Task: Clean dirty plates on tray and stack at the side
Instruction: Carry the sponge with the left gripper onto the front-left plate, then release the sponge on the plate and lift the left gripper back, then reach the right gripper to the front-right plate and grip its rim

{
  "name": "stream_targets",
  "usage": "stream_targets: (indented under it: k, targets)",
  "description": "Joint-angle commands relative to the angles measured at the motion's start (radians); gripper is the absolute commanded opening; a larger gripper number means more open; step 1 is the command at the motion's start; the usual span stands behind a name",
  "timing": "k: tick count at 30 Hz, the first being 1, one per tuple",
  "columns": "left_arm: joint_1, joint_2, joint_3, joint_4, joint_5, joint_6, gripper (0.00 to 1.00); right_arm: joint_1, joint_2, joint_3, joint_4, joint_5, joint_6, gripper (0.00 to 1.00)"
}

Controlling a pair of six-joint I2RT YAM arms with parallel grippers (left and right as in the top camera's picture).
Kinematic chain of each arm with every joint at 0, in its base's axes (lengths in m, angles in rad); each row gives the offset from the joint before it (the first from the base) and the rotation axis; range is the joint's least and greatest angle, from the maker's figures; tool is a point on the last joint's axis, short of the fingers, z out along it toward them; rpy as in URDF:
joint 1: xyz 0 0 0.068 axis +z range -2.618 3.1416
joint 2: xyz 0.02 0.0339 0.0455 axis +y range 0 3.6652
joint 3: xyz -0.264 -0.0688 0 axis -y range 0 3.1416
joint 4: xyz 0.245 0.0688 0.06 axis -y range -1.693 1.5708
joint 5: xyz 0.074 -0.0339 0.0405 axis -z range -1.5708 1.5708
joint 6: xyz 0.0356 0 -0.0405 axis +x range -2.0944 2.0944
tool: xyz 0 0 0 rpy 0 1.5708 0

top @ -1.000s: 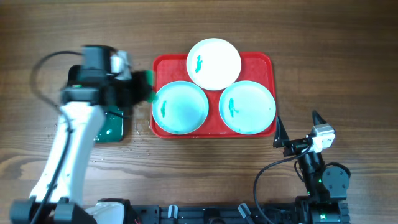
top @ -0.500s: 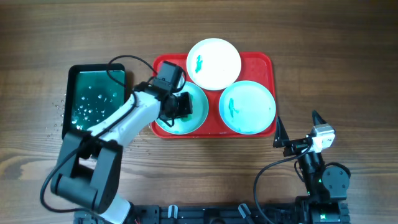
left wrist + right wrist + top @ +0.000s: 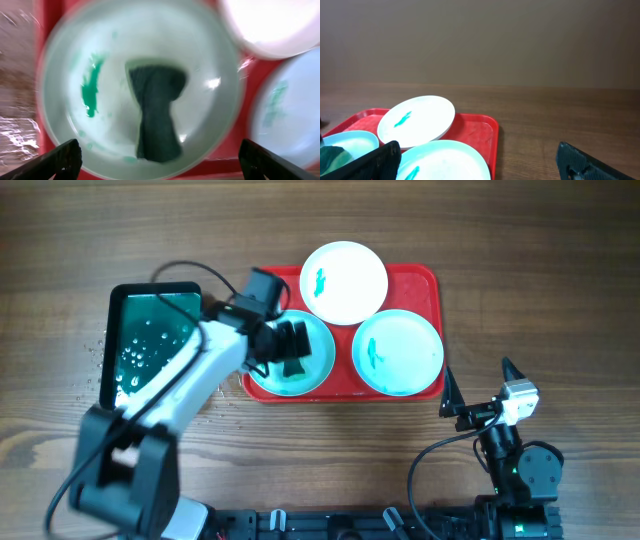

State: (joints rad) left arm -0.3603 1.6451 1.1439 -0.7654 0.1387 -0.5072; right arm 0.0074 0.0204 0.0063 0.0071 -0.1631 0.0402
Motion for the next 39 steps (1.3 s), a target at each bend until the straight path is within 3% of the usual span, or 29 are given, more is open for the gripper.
stream_targets:
  k: [1, 8, 17, 18, 21, 25, 27, 31, 33, 36, 39]
  targets:
    - [0.067, -0.209, 0.081, -0.029, -0.014, -0.002, 0.98, -0.005, -0.003, -0.001, 0.003, 0.008, 0.013, 1.0]
    - [0.204, -0.425, 0.081, -0.167, -0.158, -0.004, 1.0, -0.005, -0.003, -0.001, 0.003, 0.008, 0.013, 1.0]
    - [0.4, -0.365, 0.064, -0.34, -0.153, -0.13, 1.0, -0.005, -0.003, -0.001, 0.05, -0.008, 0.045, 1.0]
    - [0.402, -0.354, 0.064, -0.346, -0.141, -0.13, 1.0, -0.005, -0.003, -0.001, 0.056, -0.073, 0.134, 1.0]
    - [0.402, -0.334, 0.064, -0.362, -0.129, -0.13, 1.0, -0.005, -0.003, -0.001, 0.031, -0.37, 0.58, 1.0]
    - [0.402, -0.327, 0.064, -0.365, -0.129, -0.13, 1.0, -0.005, -0.002, -0.001, 0.04, -0.458, 1.094, 1.0]
    - [0.402, -0.327, 0.064, -0.365, -0.129, -0.13, 1.0, -0.005, -0.002, -0.001, 0.178, -0.491, 1.224, 1.0]
    - [0.402, -0.327, 0.064, -0.365, -0.129, -0.13, 1.0, -0.005, 0.003, 0.027, 0.621, -0.502, 1.192, 1.0]
    - [0.402, -0.327, 0.064, -0.365, -0.129, -0.13, 1.0, -0.005, 0.013, 0.1, 0.616, -0.487, 1.184, 1.0]
    - [0.402, -0.327, 0.064, -0.365, -0.129, -0.13, 1.0, -0.005, 0.089, 0.316, 0.381, -0.541, 0.988, 0.99]
    - [0.402, -0.327, 0.064, -0.365, -0.129, -0.13, 1.0, -0.005, 0.276, 0.657, -0.136, -0.578, 0.626, 1.0]
